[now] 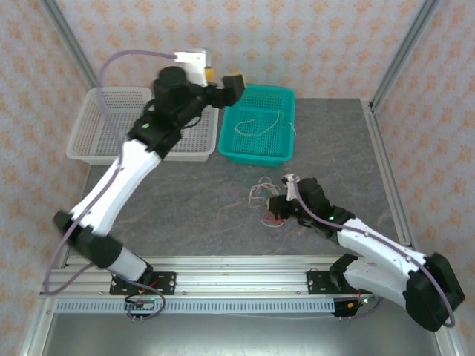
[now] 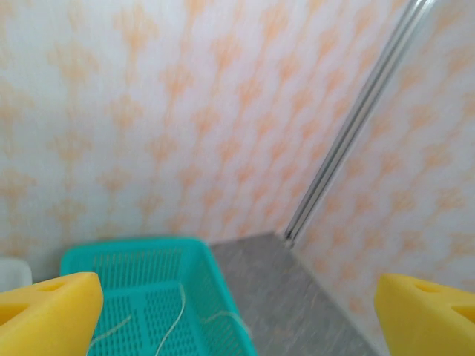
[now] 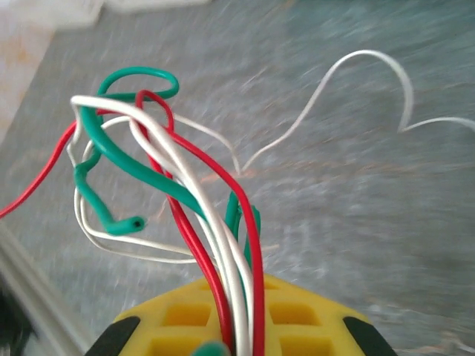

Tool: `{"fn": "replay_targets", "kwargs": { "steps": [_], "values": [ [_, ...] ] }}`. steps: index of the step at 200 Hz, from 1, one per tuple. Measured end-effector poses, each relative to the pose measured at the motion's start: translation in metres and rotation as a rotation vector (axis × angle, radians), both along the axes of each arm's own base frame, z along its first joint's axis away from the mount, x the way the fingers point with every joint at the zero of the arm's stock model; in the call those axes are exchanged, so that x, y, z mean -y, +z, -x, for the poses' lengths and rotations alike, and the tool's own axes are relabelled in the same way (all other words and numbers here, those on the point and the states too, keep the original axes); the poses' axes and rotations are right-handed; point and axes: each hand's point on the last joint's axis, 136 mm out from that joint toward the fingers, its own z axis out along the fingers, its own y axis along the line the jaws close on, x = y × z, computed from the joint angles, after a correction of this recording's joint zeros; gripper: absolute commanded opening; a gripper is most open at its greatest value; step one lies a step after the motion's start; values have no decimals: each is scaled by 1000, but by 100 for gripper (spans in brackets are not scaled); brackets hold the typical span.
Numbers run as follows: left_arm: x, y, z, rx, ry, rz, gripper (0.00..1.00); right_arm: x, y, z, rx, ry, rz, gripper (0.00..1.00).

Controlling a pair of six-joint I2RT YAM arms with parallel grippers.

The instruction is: Untangle the cables

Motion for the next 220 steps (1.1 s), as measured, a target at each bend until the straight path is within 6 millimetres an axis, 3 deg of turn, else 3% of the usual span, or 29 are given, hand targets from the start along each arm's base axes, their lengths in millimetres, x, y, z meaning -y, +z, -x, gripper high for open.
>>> {"fn": "replay_targets", "kwargs": {
  "steps": [11, 27, 45, 74, 93, 108, 129, 153, 189, 220],
  "values": [
    [-12, 13, 24, 27, 4, 6, 94, -15, -4, 6, -11, 87, 21, 7],
    [-26, -5, 48, -4, 19, -20, 94, -36, -7, 11, -26, 190, 34, 7],
    [-37, -56, 64, -97, 33, -79, 94, -64, -9, 14, -47, 313, 35, 11],
    [-52, -167, 80, -327, 65, -204, 94, -99, -19, 20, -96, 434, 19, 12],
    [-60, -204, 101, -389, 56, -229, 94, -101, -27, 21, -126, 435, 21, 9],
    [-64, -212, 118, -380, 37, -225, 91, -101, -26, 18, -129, 419, 7, 8],
    [-61, -207, 136, -326, -14, -208, 89, -96, -16, 10, -130, 359, -42, 4],
    [-44, -208, 152, -275, -110, -190, 88, -78, -3, -8, -121, 255, -108, 3],
    [-5, -239, 179, -287, -274, -215, 87, -66, 3, -14, -145, 195, -177, 3],
    [6, -267, 186, -318, -308, -179, 87, -64, 16, -16, -166, 158, -236, 0]
  ]
}}
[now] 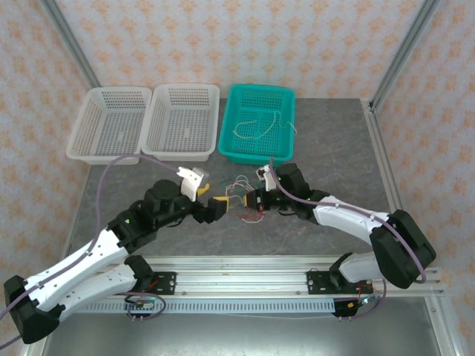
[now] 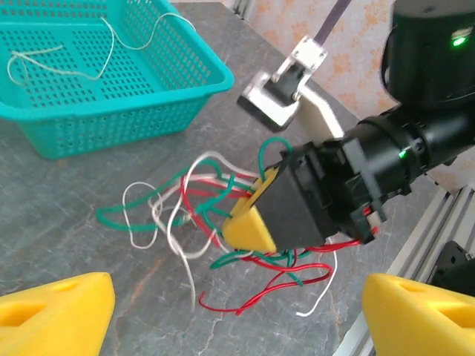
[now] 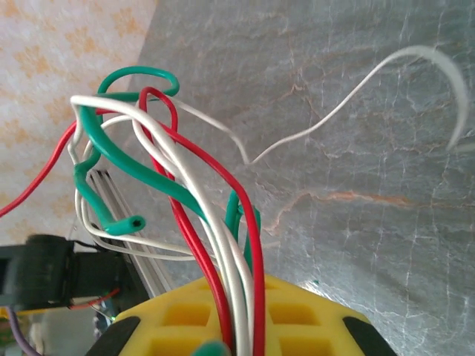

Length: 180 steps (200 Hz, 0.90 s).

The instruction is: Untangle the cables

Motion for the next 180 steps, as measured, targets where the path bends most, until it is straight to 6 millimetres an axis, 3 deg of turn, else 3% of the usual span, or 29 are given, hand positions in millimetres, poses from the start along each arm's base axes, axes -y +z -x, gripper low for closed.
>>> {"fn": "replay_targets", "kwargs": {
  "steps": [40, 101, 117, 138, 155, 167, 180],
  "values": [
    [-3, -43, -1, -56, 36, 0, 83, 5, 13, -8, -23, -57, -48, 0],
    [12, -80, -25, -95, 81, -14, 75, 4, 16, -9, -59, -79, -69, 0],
    [18, -87, -32, -108, 80, -32, 54, 4, 16, -9, -60, -81, -72, 0],
    [25, -83, -44, -100, 100, -28, 0, 5, 19, -9, -53, -84, -75, 0],
    [25, -74, -52, -71, 128, -13, 0, 7, 20, -9, -42, -97, -72, 0],
    [21, -69, -55, -58, 158, 1, 0, 11, 16, -11, -40, -119, -58, 7],
    [15, -60, -56, -39, 192, 19, 0, 18, 7, -14, -44, -164, -20, 8]
  ]
}}
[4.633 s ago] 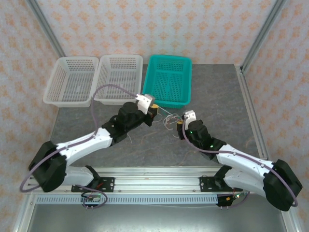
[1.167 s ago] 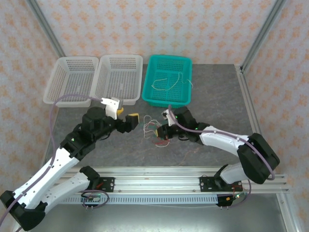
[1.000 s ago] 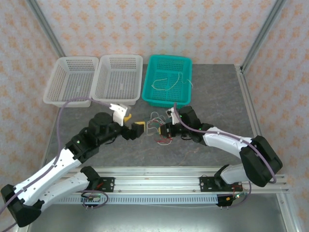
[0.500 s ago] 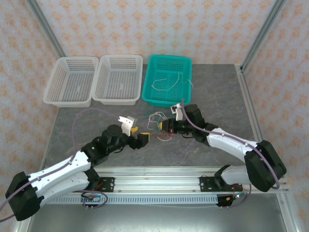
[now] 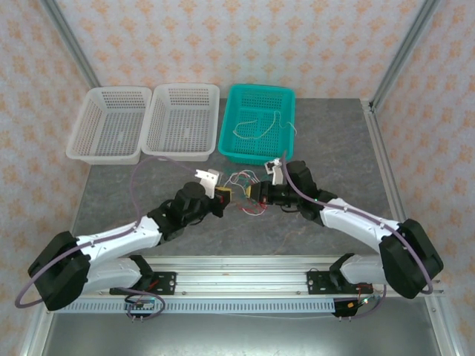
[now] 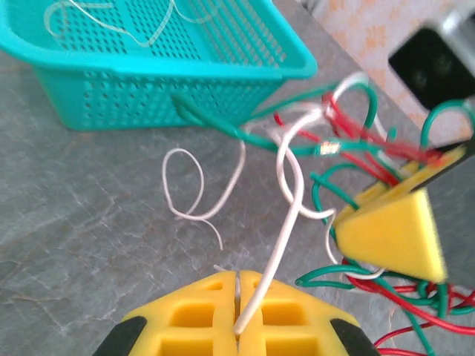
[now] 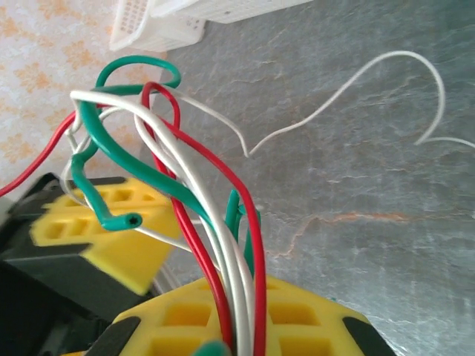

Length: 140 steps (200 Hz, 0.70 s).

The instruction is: Untangle the cables

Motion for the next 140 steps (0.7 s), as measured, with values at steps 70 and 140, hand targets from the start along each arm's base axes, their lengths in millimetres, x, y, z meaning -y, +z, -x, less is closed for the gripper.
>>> {"fn": "replay_targets", "kwargs": {
  "steps": [70, 140],
  "values": [
    [-54, 14, 11, -69, 150, -64, 0, 42, -73, -1, -83, -184, 265, 24],
    [-74, 16, -1, -97, 230, -52, 0, 87, -120, -1, -202, -349, 489, 64]
  ]
}}
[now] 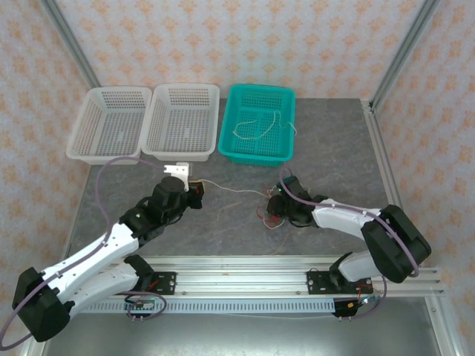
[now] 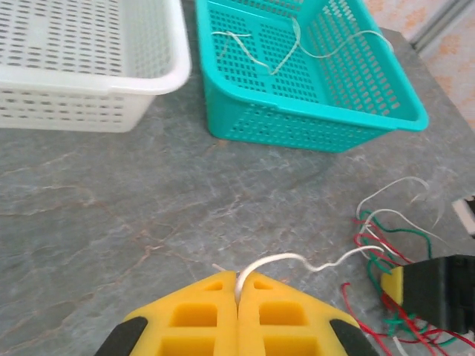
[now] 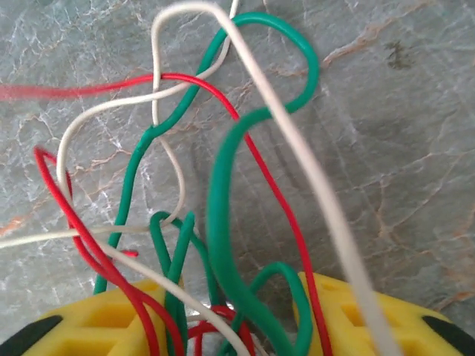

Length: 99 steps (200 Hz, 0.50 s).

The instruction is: Untangle the cables

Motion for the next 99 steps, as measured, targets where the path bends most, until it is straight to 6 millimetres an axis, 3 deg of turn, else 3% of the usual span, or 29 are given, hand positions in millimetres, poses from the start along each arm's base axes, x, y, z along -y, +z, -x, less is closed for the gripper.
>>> {"fn": "replay_targets", "kwargs": {
  "steps": [15, 35, 68, 99],
  "values": [
    [10, -9, -1, -33, -37, 3, 0, -8, 7, 2, 16, 60, -24, 77],
    [18, -20, -1, -71, -69, 0, 0, -12, 21, 8, 44, 131, -45, 86],
    [25, -21, -2, -86, -95, 6, 0, -13, 65, 7, 195, 194, -66, 87],
    [29, -11, -4, -63, -116, 13, 0, -20, 79, 2, 306, 269, 41, 78]
  ]
}}
